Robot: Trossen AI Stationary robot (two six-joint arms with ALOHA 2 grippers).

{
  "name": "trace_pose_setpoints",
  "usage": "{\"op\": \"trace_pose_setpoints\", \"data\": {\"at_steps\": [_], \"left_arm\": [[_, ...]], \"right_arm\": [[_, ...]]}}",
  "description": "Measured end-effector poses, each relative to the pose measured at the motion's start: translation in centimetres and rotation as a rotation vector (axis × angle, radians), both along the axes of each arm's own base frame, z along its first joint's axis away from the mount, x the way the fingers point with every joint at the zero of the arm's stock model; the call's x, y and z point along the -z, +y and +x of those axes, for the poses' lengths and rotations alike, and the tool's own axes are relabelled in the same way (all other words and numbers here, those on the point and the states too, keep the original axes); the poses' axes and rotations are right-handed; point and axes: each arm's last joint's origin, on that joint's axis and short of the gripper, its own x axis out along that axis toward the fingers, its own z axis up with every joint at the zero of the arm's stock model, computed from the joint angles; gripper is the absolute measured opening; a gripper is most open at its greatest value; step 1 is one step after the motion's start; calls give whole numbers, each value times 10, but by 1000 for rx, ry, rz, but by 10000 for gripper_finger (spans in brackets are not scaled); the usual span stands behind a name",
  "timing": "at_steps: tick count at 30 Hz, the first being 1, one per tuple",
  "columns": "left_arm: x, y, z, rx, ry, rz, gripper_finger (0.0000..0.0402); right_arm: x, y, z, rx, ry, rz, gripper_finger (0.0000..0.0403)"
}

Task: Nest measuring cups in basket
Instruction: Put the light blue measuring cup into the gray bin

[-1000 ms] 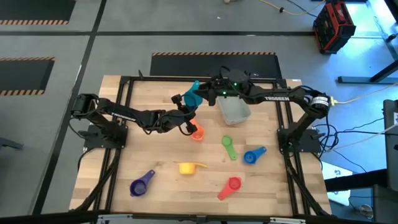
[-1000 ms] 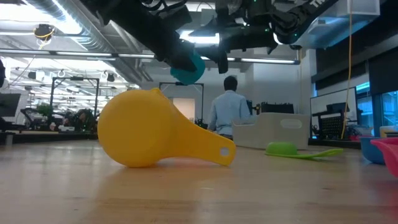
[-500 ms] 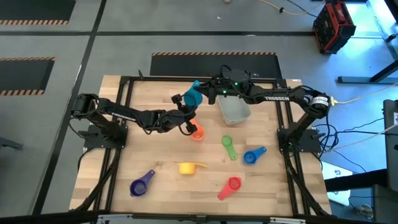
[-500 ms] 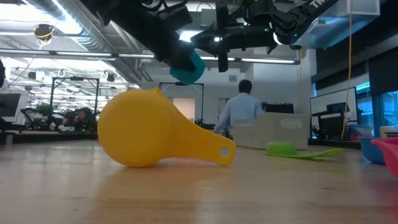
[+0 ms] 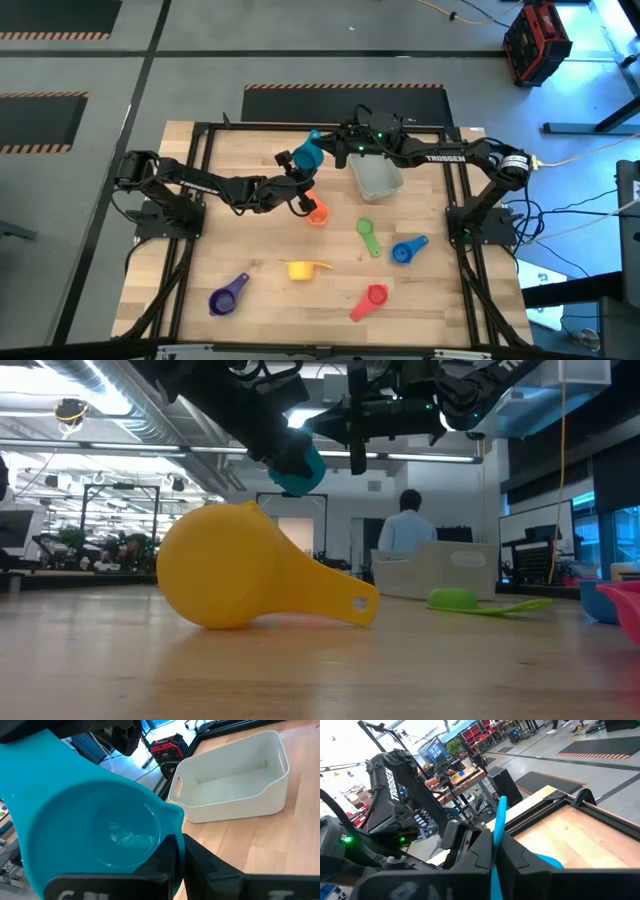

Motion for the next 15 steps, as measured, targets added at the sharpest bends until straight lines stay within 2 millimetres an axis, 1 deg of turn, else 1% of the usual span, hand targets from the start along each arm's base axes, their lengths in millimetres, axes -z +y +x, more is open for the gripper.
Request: {"op": "trace_pose_setpoints", "data": {"at_steps": [7, 15], "left_arm": [[0, 0, 0, 3, -2, -2, 12], [0, 0, 0, 12, 1, -9, 43]], "right_arm": [[0, 0, 0, -3, 0, -5, 8], [0, 0, 0, -23, 0, -31, 8]]}}
